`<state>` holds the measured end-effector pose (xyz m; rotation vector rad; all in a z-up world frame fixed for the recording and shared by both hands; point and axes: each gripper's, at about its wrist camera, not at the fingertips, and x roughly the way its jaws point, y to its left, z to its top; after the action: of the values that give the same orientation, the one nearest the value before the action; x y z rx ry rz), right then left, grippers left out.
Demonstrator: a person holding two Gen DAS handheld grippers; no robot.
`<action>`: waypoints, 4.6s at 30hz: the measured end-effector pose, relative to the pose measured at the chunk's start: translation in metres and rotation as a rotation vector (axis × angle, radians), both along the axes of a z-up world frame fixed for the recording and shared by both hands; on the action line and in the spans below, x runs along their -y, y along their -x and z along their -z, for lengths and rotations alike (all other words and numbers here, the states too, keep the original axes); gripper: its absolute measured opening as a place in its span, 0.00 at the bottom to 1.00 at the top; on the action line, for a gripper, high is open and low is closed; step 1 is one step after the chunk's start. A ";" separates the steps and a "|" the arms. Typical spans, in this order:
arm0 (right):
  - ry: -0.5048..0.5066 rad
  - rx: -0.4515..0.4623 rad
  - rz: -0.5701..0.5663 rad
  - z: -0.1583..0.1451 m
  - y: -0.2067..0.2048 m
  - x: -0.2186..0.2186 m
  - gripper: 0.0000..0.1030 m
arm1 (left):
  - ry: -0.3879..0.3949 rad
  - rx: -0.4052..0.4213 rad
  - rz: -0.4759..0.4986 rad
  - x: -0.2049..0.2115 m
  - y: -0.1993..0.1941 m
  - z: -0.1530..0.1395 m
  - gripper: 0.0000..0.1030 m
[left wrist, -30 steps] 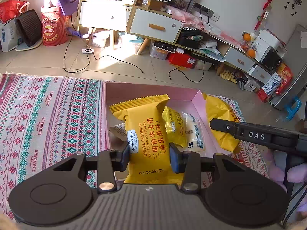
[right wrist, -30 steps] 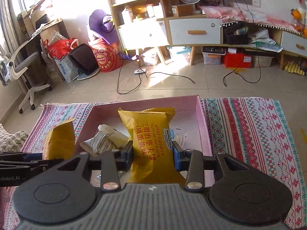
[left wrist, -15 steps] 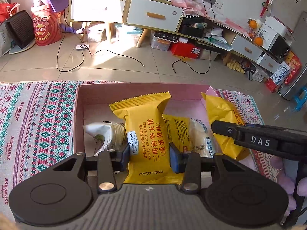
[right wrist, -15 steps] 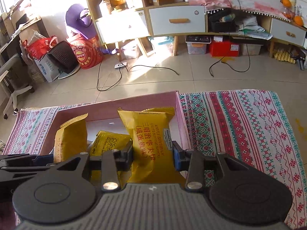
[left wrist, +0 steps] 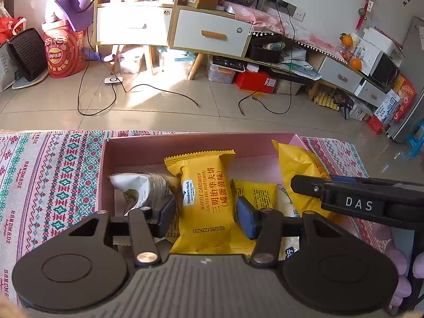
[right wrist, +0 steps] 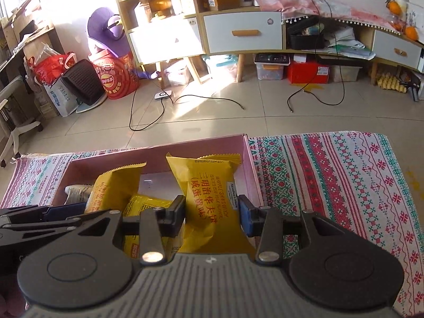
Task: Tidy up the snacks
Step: 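Carry the yellow packets into the pink box with both tools, then open both tools to release the yellow packets in the box, then move the left tool to the wafer packet while the right approaches the nut-bread bag, then grasp the white-green wafer packet with the left tool while the right grasps the nut-bread bag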
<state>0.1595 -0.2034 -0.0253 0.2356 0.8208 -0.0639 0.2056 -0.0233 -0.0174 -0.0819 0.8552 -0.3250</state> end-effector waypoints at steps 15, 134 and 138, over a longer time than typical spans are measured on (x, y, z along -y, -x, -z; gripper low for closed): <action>0.035 0.052 -0.035 -0.027 0.029 -0.007 0.69 | 0.007 0.037 0.044 -0.015 0.040 -0.022 0.83; 0.113 -0.171 -0.112 0.025 0.148 -0.025 0.41 | -0.176 -0.151 0.192 0.001 0.167 0.035 0.58; 0.106 -0.165 -0.109 0.022 0.149 -0.024 0.36 | -0.177 -0.154 0.191 0.000 0.168 0.035 0.58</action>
<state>0.0110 -0.1791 -0.0474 0.0858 0.9897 -0.0249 0.0380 -0.0230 -0.0523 0.1416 1.0435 -0.4241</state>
